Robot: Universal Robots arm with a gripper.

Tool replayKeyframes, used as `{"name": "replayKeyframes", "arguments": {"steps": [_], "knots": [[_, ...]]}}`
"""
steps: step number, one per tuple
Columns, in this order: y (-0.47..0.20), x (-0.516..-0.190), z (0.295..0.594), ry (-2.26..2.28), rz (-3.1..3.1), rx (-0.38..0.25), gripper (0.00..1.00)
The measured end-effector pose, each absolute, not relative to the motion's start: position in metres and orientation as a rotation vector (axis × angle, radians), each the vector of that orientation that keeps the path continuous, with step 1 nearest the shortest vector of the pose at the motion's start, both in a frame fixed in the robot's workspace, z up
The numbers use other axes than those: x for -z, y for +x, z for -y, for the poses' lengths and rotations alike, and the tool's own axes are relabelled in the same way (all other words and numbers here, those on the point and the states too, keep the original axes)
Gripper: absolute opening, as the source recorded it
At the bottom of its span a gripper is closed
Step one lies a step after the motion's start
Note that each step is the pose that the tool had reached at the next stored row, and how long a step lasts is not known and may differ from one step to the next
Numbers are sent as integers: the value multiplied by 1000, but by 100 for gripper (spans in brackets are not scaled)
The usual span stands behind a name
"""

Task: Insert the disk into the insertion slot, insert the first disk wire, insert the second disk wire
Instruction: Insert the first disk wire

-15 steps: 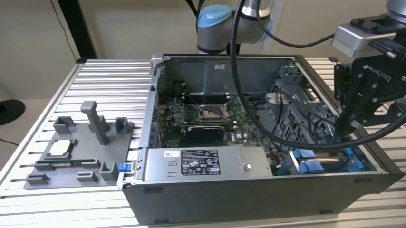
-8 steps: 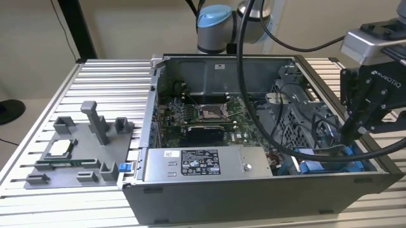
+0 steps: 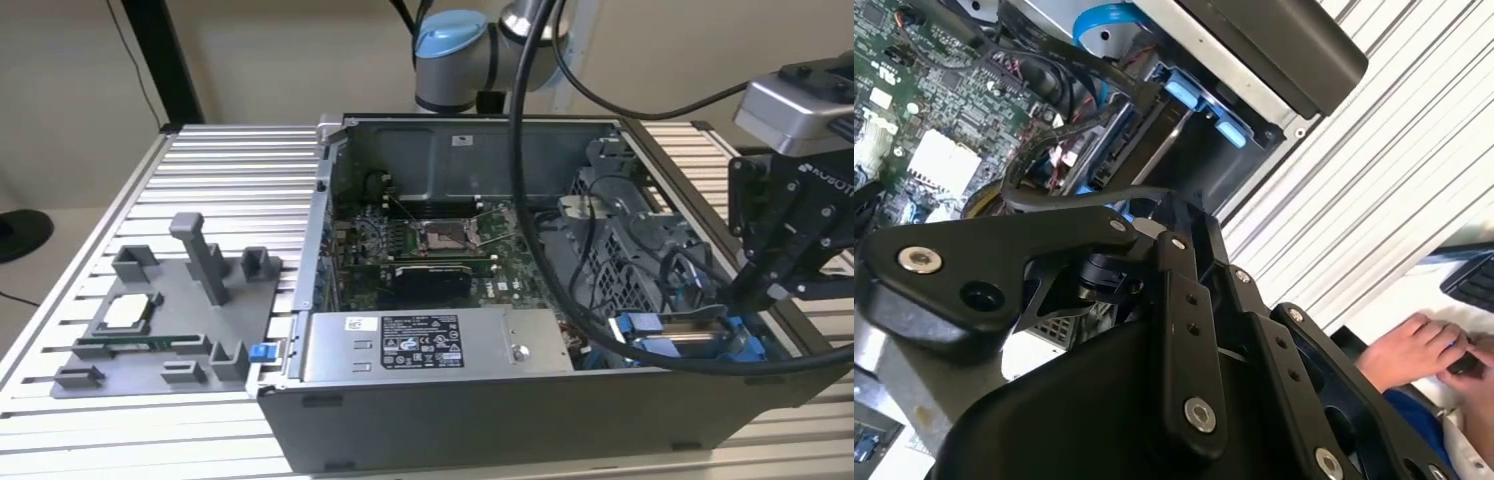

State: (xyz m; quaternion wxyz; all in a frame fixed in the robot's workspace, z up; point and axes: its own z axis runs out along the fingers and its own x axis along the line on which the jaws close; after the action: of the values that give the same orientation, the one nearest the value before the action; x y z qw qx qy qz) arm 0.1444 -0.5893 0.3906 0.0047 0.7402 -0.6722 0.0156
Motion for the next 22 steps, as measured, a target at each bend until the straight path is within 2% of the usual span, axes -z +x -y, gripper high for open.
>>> {"name": "replayKeyframes", "arguments": {"steps": [16, 22], "knots": [[145, -379, 592, 2272, 2161, -39, 0], [145, -378, 592, 2265, 2207, 1, 0]]}}
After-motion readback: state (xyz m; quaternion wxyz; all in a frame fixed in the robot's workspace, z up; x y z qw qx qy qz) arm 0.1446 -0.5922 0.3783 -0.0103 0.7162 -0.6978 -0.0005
